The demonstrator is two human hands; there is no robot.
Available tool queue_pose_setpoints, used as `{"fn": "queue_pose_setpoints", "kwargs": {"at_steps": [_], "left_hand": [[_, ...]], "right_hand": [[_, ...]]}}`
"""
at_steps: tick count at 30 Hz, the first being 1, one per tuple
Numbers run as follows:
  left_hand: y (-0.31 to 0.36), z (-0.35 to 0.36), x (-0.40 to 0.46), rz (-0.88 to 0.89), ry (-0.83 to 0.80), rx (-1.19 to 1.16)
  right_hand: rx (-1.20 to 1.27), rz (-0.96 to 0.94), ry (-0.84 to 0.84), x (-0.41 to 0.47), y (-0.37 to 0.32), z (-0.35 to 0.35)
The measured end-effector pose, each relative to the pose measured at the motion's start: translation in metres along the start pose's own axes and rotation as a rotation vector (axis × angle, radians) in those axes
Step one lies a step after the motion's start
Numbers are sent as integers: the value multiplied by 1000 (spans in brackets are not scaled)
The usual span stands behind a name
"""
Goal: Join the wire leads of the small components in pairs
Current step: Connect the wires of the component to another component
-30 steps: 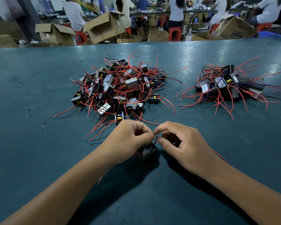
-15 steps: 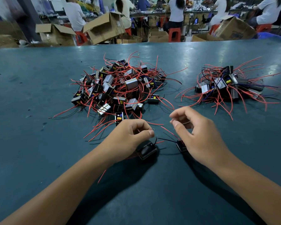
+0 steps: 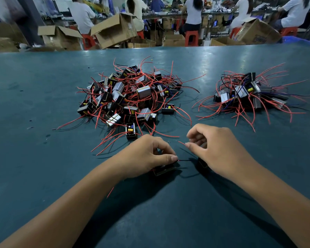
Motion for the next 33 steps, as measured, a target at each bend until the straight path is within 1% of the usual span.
{"fn": "queue_pose_setpoints", "kwargs": {"at_steps": [5, 11, 17, 25, 30, 33], "left_hand": [[-1, 3, -2, -24, -86, 58], [7, 5, -5, 46, -168, 150], [2, 5, -5, 27, -84, 150], [1, 2, -5, 1, 59, 81], [3, 2, -5, 8, 79, 80], [1, 1, -5, -19, 113, 41]], "right_hand": [[-28, 4, -44, -3, -4, 8], [-11, 17, -66, -5, -4, 12], [-17, 6, -129, -8, -5, 15], [28, 69, -106, -13, -2, 20], [125, 116, -74, -11, 0, 19], [174, 125, -58, -12, 0, 20]]}}
Point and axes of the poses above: each hand's wrist, its own x-axis towards the middle knuckle, its own z-axis out of the palm, y = z × x, the point moved 6 cm from there along x, towards the middle knuckle, and after that the axes turned 9 degrees about y, right-handed, at the moved point
